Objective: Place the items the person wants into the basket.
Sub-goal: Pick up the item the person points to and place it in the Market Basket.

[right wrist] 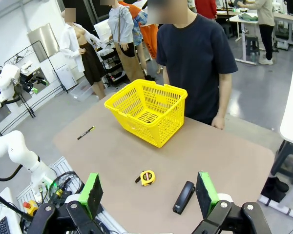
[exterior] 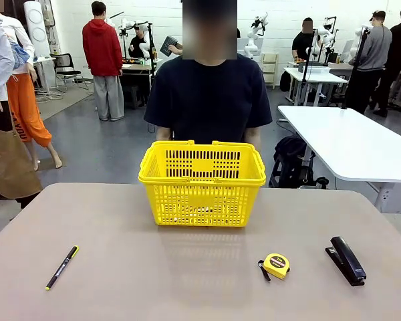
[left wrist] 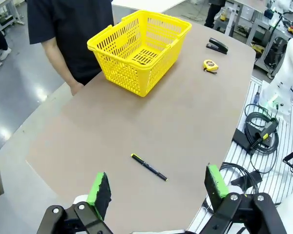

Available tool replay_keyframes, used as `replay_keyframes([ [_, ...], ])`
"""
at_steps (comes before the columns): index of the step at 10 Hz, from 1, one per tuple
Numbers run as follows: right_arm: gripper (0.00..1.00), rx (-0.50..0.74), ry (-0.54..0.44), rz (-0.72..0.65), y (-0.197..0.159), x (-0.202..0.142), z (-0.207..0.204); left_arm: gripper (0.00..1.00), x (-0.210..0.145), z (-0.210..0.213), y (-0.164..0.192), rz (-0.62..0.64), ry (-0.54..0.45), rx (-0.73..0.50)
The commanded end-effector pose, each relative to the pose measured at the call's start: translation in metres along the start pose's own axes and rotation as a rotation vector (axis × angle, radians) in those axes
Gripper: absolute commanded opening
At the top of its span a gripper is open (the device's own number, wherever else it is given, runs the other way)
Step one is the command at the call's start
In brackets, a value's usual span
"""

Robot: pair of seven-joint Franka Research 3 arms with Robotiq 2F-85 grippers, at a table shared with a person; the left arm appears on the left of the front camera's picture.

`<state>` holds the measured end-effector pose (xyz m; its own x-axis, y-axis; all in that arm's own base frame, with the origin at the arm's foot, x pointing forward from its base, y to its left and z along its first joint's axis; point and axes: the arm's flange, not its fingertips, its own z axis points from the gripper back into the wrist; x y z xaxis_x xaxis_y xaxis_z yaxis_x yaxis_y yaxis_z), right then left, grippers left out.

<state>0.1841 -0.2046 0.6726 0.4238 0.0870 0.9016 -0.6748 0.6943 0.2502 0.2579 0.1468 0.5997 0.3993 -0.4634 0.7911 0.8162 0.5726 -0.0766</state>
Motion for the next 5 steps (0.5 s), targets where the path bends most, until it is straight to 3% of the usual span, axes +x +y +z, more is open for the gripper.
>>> replay_keyframes([
  [1,1.00,0.025,-0.017,0.011,0.0008,0.0010,-0.0023,1.00,0.0006,0.0045,0.0032,-0.007,-0.011,0.037],
  [5,1.00,0.025,-0.017,0.011,0.0008,0.0010,-0.0023,1.00,0.0006,0.0045,0.0032,-0.007,-0.011,0.037],
])
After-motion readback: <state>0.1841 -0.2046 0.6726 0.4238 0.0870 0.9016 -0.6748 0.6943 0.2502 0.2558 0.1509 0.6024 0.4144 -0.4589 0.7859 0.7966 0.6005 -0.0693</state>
